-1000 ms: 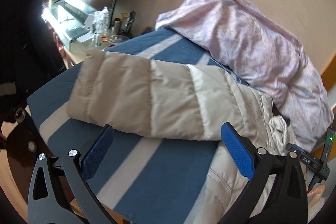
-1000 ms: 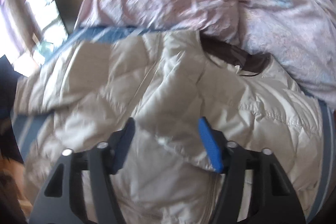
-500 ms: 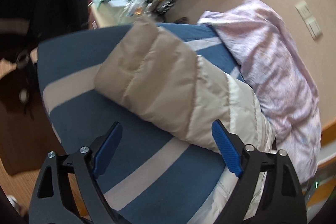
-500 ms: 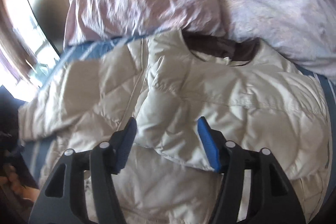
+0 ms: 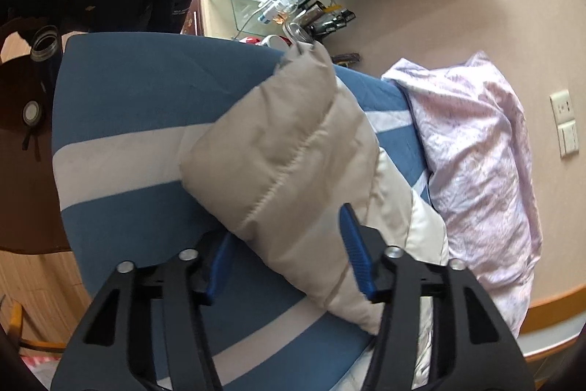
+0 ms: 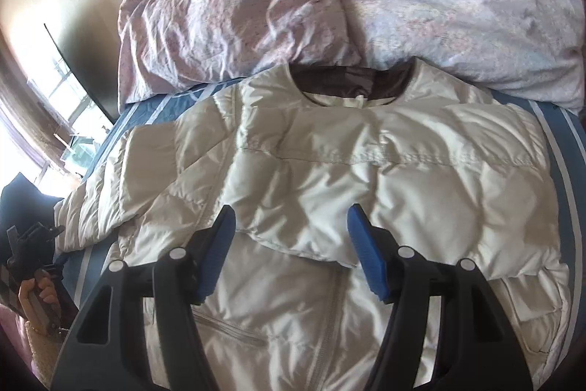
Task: Fold large clothes
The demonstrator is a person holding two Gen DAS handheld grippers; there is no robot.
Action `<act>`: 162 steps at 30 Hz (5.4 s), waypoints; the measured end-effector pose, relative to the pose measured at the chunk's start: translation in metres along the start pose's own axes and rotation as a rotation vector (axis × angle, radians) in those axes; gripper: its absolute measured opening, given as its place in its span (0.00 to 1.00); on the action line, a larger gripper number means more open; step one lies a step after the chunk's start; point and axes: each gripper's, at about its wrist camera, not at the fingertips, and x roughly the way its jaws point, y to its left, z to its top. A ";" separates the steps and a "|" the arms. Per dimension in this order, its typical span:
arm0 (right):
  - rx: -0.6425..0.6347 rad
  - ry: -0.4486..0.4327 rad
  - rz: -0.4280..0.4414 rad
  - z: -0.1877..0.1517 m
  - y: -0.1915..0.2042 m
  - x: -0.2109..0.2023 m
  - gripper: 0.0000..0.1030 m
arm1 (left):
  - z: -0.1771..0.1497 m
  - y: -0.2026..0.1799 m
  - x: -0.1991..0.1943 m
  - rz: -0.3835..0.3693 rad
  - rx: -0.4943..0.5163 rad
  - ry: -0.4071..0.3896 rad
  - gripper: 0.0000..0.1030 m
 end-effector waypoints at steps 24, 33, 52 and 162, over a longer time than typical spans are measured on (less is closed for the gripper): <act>0.143 -0.136 -0.060 -0.014 -0.095 -0.074 0.65 | -0.039 -0.206 -0.104 -0.304 0.487 -0.259 0.09; 0.187 -0.158 -0.095 -0.028 -0.139 -0.095 0.65 | -0.177 -0.318 -0.111 -0.540 0.811 -0.084 0.09; 0.261 -0.192 -0.209 -0.047 -0.201 -0.123 0.65 | -0.403 -0.332 0.014 -0.462 1.194 0.305 0.09; 0.522 0.225 0.408 -0.231 -0.273 -0.096 0.24 | -0.207 -0.041 -0.019 -0.329 0.780 0.700 0.19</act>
